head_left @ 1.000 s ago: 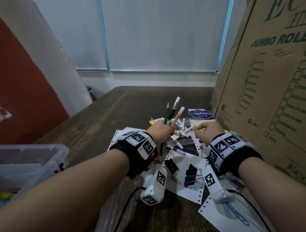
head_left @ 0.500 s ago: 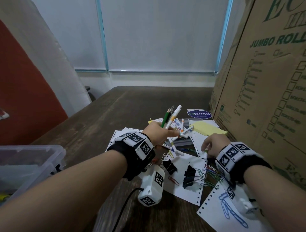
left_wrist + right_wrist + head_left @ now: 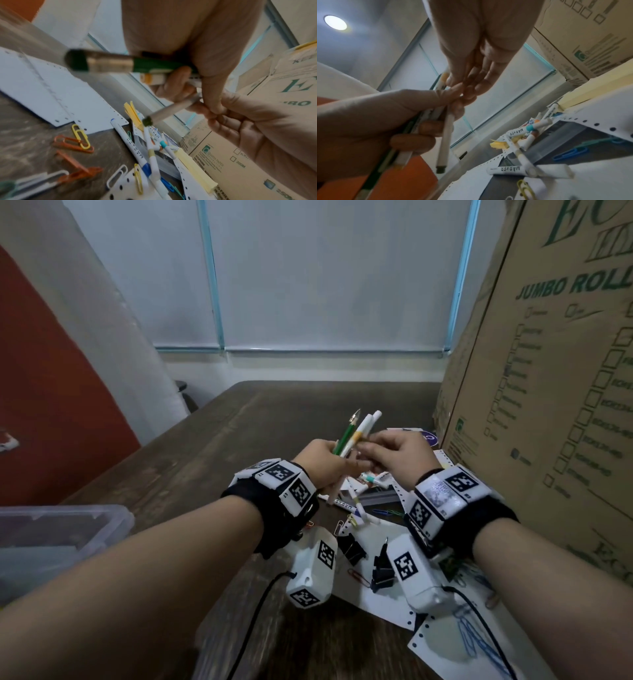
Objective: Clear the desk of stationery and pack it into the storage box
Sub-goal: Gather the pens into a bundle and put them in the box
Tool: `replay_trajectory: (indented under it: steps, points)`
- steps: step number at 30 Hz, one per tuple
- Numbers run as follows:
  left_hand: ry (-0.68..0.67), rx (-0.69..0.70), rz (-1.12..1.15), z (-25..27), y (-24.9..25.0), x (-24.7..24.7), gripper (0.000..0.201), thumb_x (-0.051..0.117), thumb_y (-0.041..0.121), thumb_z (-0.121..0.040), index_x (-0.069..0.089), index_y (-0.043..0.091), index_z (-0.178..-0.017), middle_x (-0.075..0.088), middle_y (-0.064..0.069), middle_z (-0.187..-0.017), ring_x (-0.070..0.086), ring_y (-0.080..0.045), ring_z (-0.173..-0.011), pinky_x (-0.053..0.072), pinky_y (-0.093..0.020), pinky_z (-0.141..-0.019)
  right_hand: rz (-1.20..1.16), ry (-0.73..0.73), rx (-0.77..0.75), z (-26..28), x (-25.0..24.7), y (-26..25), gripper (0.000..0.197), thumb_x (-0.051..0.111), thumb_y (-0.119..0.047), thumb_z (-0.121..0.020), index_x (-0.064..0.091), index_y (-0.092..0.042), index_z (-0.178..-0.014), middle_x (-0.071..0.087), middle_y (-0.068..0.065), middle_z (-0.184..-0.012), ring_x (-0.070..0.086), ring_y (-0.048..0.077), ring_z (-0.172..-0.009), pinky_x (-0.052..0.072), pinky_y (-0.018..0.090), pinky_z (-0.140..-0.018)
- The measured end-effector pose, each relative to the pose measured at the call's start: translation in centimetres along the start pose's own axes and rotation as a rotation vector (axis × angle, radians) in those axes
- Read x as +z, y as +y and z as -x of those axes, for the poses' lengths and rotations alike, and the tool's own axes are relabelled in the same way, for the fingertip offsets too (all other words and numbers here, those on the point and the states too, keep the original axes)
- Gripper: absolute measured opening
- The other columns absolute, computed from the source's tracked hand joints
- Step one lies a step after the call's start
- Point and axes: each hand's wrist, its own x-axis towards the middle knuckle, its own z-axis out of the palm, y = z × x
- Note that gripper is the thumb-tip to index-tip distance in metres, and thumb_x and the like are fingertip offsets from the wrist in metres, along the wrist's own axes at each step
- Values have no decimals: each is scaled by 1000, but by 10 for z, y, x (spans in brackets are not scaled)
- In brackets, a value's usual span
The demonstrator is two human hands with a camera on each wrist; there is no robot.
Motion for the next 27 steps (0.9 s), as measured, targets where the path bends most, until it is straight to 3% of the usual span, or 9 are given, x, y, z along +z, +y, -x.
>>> replay_trajectory:
  steps: [2,5,9,14,16,20,27]
  points:
    - [58,-34,-46,-4,0,-5,27,71,31,-82,55,16,-67,49,4,-53,35,-2,-27,29,-15,-35,15,33,33,-4,1,8,17,63,-19,-87,70,-5,-94,65,1,-71,61,12,-63,53,23,-64]
    - [128,-89,-82,-10,0,-15,27,68,36,-83,58,14,-71,50,5,-56,37,-4,-33,30,-15,-36,302,81,100,-11,-5,20,30,63,-30,-86,68,-7,-105,68,3,-90,64,17,-86,50,28,-79]
    - [151,-104,-81,-14,2,-22,25,69,36,-83,65,12,-76,49,9,-44,39,0,-23,27,-9,-28,722,-134,220,-13,-2,27,58,64,-45,-82,56,-8,-126,59,9,-128,55,24,-116,44,29,-93]
    - [119,-113,-109,-20,4,-22,25,70,36,-82,64,14,-72,49,10,-33,39,0,-23,30,-11,-31,941,-357,298,-12,16,38,84,60,-63,-74,45,-4,-132,58,12,-123,58,25,-108,50,32,-86]
    - [105,-113,-116,-21,4,-21,25,70,34,-82,63,13,-71,48,11,-29,39,0,-22,29,-9,-30,1045,-416,315,-12,23,39,83,56,-61,-79,39,-3,-136,54,12,-129,55,25,-113,50,34,-93]
    - [93,-115,-107,-21,1,-17,25,69,30,-84,61,12,-68,48,11,-27,40,1,-21,27,-6,-27,1216,-470,254,-14,30,33,57,48,-42,-93,42,-3,-133,46,14,-137,46,26,-126,41,32,-103]
    - [92,-141,-138,-14,-5,-11,27,69,32,-84,59,15,-64,49,10,-30,40,1,-21,31,-9,-30,1350,-646,280,-31,41,34,54,59,-16,-88,39,-4,-136,36,18,-144,40,31,-132,38,42,-108]
